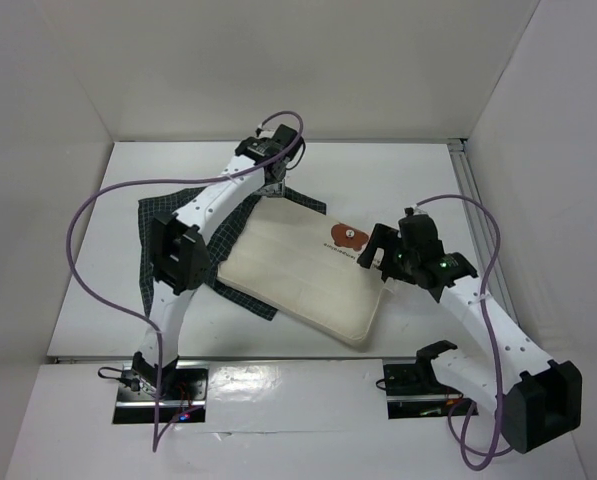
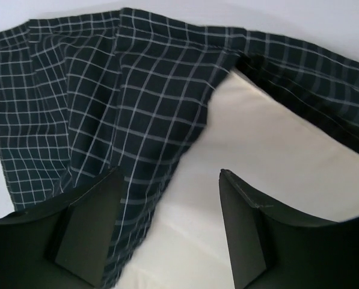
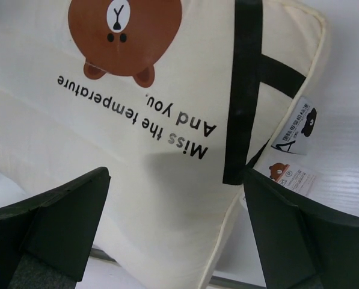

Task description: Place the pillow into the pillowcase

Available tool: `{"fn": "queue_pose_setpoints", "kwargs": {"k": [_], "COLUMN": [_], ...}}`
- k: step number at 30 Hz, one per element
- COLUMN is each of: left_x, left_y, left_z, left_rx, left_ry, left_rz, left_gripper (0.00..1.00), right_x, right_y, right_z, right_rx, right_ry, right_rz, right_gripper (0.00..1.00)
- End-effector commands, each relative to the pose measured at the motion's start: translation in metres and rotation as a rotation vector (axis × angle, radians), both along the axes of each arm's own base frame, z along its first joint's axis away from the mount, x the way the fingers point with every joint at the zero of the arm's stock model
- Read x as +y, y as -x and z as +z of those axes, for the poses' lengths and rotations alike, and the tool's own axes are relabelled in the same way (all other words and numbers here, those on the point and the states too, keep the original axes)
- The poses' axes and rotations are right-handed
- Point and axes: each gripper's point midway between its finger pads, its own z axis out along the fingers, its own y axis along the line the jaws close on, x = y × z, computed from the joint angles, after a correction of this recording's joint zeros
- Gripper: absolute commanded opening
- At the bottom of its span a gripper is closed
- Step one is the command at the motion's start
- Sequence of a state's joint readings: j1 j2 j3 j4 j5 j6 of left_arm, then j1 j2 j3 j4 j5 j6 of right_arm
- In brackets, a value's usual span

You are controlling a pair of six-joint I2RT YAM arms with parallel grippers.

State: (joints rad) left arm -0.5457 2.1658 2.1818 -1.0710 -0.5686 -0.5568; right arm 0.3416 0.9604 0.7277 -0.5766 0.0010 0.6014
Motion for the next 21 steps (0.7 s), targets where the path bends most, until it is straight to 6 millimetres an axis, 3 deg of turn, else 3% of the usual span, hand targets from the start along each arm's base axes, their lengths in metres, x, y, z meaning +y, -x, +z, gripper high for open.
{"fn": "queue_pose_setpoints", "kwargs": {"k": [1,8,15,16,17,18,19,21], "left_x": [0.022,0.018,0.011,0.011,0.012,0.012,0.012,0.006], "left_y": [-0.019,-0.037,-0.041,-0.042,-0.042,-0.042,-0.042,-0.042], "left_z": [0.003,-0.023,-0.027,-0.033,-0.032,-0.032,-0.032,-0.035], "left_rx": [-0.07,-0.052,-0.049,-0.038,-0.042,-0.042,-0.042,-0.026], "left_ry": [-0.133,-0.198,-0.183,-0.189,-0.196,-0.196,-0.196,-0.176], "left_rz": [0.084,0.042,-0.002,-0.003,0.001,0.001,0.001,-0.034], "left_gripper": [0.77,0.72,0.71,0.67,0.56,0.56,0.41,0.22], "right_x": [0.002,-0.004,-0.001,-0.001,0.001,0.004,0.005,0.014], "right_y": [-0.012,-0.01,-0.009,-0.009,-0.009,-0.008,-0.007,-0.005], "right_z": [0.014,0.005,-0.004,-0.008,-0.013,-0.015,-0.016,-0.023], "right_rx": [-0.04,-0.018,0.007,0.012,0.021,0.033,0.033,0.056], "right_ry": [-0.06,-0.073,-0.083,-0.082,-0.087,-0.096,-0.104,-0.134], "right_rz": [0.002,-0.008,0.007,0.006,0.013,0.024,0.031,0.078], "right_gripper": [1.0,1.0,1.0,1.0,1.0,1.0,1.0,1.0]}}
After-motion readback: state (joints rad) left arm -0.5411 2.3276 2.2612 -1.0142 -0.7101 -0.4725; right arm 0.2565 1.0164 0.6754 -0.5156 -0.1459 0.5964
